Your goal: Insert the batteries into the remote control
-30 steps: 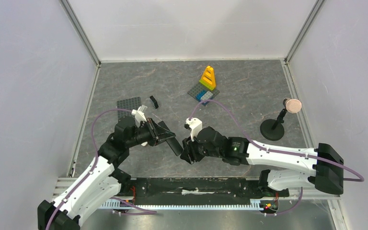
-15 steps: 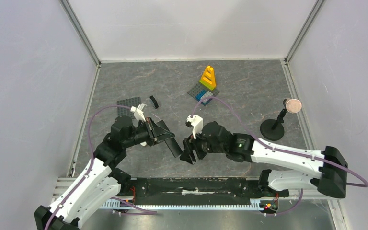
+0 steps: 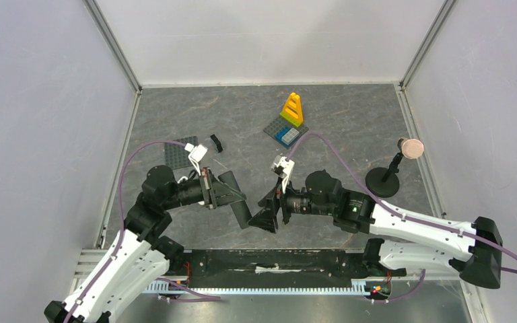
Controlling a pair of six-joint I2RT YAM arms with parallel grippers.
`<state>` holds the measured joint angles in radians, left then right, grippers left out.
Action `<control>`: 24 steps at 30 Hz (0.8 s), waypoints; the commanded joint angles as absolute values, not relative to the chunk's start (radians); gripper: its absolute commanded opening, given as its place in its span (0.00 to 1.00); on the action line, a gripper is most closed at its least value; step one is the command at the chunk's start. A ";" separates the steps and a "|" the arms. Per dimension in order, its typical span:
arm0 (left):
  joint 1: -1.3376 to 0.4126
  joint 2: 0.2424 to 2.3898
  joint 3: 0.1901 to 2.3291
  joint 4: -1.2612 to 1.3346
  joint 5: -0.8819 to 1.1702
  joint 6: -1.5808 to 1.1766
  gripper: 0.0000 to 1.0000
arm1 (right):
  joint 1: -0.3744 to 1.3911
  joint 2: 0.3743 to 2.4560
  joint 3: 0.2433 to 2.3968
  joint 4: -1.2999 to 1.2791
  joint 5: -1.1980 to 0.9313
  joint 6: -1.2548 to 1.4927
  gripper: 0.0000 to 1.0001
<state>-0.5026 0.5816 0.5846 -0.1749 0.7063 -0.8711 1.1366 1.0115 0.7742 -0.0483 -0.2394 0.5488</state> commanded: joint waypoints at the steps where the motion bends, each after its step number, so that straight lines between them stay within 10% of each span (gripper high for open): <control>1: -0.508 0.546 0.638 -0.065 0.878 -0.796 0.02 | 1.133 1.067 0.790 0.125 -0.262 0.608 0.78; 24: -0.508 0.487 0.602 -0.032 0.905 -0.801 0.14 | 1.133 1.156 0.767 0.282 -0.280 0.760 0.20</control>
<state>-0.4984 0.5091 0.5907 -0.0498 0.8658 -0.8055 1.1481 1.1500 0.7742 0.2737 -0.3950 0.7578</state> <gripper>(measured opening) 0.217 0.239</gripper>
